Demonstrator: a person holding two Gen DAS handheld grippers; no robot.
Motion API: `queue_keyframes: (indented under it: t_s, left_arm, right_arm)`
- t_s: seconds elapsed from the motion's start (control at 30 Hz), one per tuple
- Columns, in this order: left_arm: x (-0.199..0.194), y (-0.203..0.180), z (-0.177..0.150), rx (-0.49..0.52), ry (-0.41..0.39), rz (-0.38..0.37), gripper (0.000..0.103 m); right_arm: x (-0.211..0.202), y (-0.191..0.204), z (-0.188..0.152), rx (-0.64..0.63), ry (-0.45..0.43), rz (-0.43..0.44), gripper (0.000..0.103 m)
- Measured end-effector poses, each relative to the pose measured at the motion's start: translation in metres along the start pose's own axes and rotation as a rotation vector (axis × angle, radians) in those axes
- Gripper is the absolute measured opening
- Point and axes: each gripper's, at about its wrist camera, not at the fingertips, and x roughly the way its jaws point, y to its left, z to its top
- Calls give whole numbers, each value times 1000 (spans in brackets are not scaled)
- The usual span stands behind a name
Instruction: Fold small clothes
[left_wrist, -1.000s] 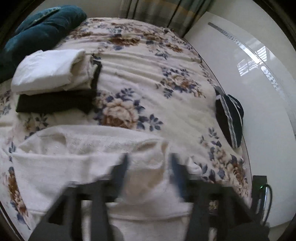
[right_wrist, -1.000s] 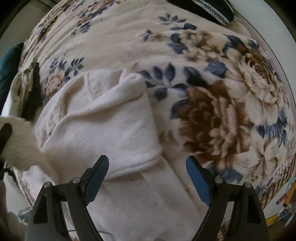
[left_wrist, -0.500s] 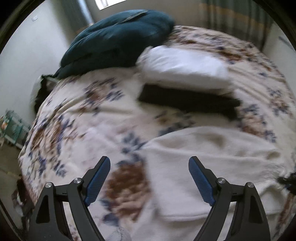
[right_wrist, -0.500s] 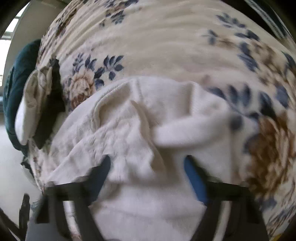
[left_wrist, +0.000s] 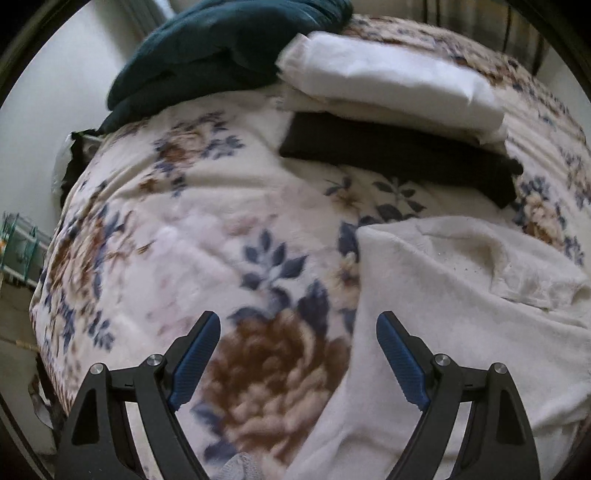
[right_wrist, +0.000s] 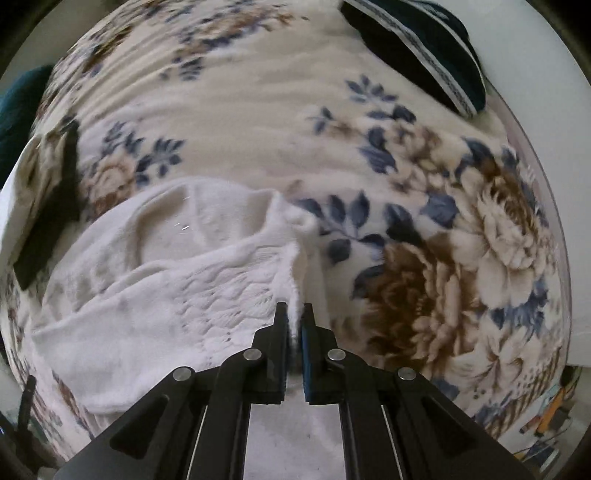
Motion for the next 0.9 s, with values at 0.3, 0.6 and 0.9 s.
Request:
queue_keyframes:
  t_s: [0.3, 0.6, 0.9]
  left_arm:
    - [35, -15, 23, 70, 26, -30, 86]
    - [50, -14, 32, 66, 47, -79, 86]
    - [-6, 7, 31, 31, -42, -110, 86]
  right_arm:
    - [6, -17, 8, 3, -30, -120, 21]
    - [18, 32, -11, -143, -59, 86, 39]
    - [-8, 22, -6, -114, 14, 97, 52]
